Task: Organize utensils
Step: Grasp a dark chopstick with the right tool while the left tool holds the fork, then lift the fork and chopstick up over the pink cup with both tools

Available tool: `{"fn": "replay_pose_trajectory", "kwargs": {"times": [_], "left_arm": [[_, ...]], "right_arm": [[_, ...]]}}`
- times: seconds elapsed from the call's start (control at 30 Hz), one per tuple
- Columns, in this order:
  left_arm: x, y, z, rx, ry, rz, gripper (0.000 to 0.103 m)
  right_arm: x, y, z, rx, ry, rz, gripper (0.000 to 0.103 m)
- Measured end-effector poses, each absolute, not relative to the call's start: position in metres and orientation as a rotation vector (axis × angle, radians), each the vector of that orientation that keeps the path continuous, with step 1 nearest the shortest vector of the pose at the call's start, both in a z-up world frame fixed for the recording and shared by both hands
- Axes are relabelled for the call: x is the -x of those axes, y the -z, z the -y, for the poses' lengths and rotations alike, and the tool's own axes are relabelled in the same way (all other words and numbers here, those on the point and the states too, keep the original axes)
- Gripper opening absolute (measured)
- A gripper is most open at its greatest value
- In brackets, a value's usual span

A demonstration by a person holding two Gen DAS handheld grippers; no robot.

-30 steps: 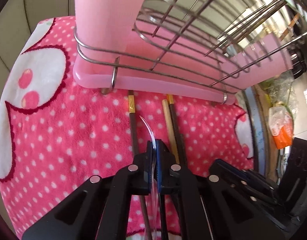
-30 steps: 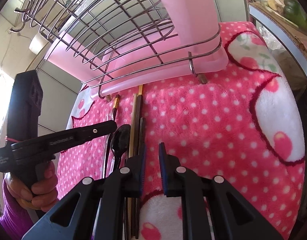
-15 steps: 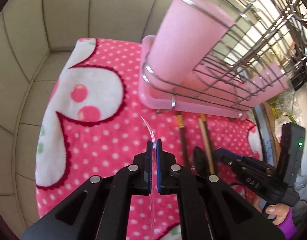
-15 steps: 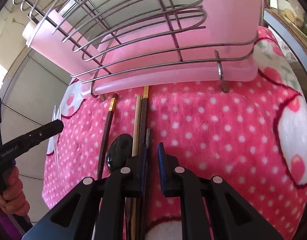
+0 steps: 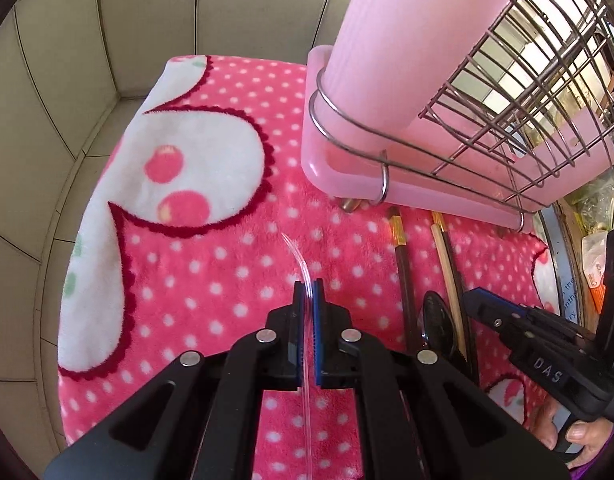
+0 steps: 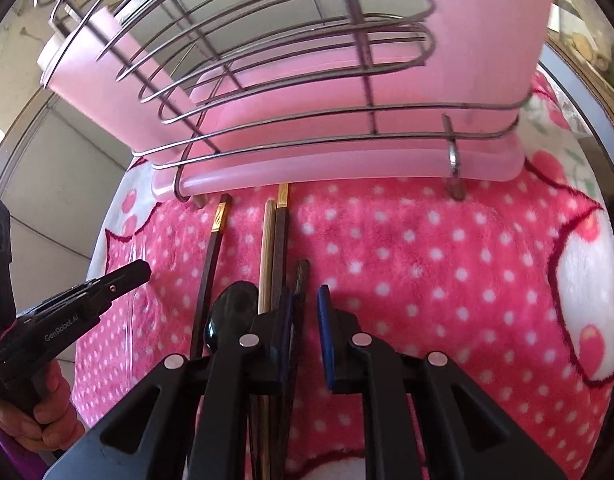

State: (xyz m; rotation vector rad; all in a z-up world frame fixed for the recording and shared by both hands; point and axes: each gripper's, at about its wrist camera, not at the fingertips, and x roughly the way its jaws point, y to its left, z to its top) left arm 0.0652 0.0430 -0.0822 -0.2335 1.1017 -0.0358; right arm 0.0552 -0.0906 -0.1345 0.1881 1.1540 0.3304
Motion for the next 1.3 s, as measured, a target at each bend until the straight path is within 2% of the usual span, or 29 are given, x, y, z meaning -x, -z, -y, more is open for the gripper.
{"fn": "replay_pose_trajectory", "kwargs": {"times": [0.2, 0.6, 0.73, 0.83, 1.0, 1.1, 1.3], "left_arm": [[-0.063, 0.09, -0.043, 0.228, 0.027, -1.101, 0.003], [-0.065, 0.092, -0.048, 0.25, 0.046, -1.113, 0.003], [-0.07, 0.092, -0.052, 0.25, 0.061, -1.141, 0.003], [-0.076, 0.093, -0.056, 0.255, 0.077, -1.17, 0.003], [-0.096, 0.094, -0.061, 0.254, 0.111, -1.247, 0.003], [-0.107, 0.097, -0.064, 0.261, 0.126, -1.288, 0.003], [-0.112, 0.092, -0.07, 0.273, 0.131, -1.276, 0.003]], "right_arm": [[-0.052, 0.136, 0.086, -0.205, -0.325, -1.129, 0.006], [-0.047, 0.126, 0.152, -0.323, -0.24, -1.135, 0.006], [-0.051, 0.132, 0.158, -0.334, -0.256, -1.189, 0.011], [-0.053, 0.127, 0.157, -0.304, -0.279, -1.197, 0.022], [-0.065, 0.132, 0.14, -0.231, -0.289, -1.246, 0.022], [-0.066, 0.135, 0.136, -0.198, -0.278, -1.225, 0.009], [-0.053, 0.132, 0.151, -0.254, -0.292, -1.161, 0.006]]}}
